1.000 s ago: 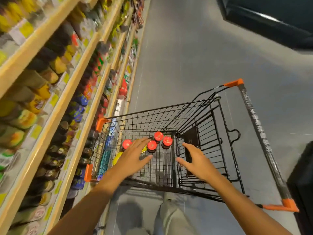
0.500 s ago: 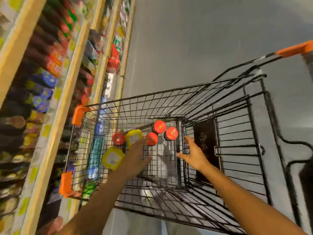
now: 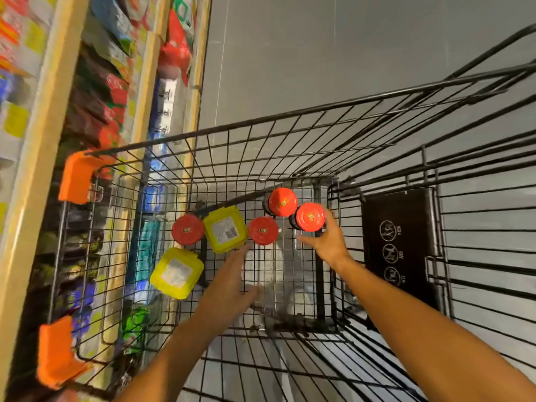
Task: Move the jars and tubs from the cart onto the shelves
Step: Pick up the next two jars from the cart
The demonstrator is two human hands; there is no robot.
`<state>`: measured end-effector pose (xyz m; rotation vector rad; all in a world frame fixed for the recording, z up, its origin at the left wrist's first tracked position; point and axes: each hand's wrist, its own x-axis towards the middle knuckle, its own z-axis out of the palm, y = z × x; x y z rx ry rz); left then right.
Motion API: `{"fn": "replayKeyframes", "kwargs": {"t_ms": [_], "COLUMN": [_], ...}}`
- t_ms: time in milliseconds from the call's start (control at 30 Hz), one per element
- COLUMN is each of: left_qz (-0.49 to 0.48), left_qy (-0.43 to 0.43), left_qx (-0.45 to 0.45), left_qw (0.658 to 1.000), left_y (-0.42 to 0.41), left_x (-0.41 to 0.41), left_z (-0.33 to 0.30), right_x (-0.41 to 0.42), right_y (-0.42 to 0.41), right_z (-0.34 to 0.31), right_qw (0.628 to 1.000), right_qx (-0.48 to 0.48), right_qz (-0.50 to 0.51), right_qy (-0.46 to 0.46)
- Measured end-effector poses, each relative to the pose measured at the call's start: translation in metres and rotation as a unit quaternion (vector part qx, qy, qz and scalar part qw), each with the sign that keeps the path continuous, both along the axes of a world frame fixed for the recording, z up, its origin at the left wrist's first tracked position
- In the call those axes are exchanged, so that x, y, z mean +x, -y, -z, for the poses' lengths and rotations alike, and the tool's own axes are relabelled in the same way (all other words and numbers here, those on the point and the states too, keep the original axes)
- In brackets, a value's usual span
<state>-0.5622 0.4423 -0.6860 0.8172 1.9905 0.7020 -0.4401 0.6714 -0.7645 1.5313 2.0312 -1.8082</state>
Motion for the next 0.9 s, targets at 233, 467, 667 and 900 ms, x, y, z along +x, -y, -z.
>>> {"fn": "replayKeyframes", "kwargs": {"t_ms": [233,467,667,900], "left_qz": [-0.032,-0.140,-0.228,-0.311], "left_qy": [0.027,0.048,0.027,-0.039], "left_qx": [-0.013,-0.012,0.015,0.003], "left_qw": [0.999,0.989,0.973,0.949], "left_y": [-0.006,-0.020,-0.039,-0.063], "left_x": [-0.010,-0.005,0.012,0.025], "left_z": [0.015,0.035,0.051,0.066], "right_x": [-0.011,0.005,0.036,0.049], "right_y": [0.004,0.021,0.050,0.061], "right_z": [0.017,0.007,-0.013,-0.022], "right_qw": [0.998,0.994,0.993,0.990], "right_qx": [0.021,0.086,0.070,0.075], "right_qz": [0.057,0.064,0.096,0.115], "right_qy": [-0.024,-0.024,-0.013,-0.016]}}
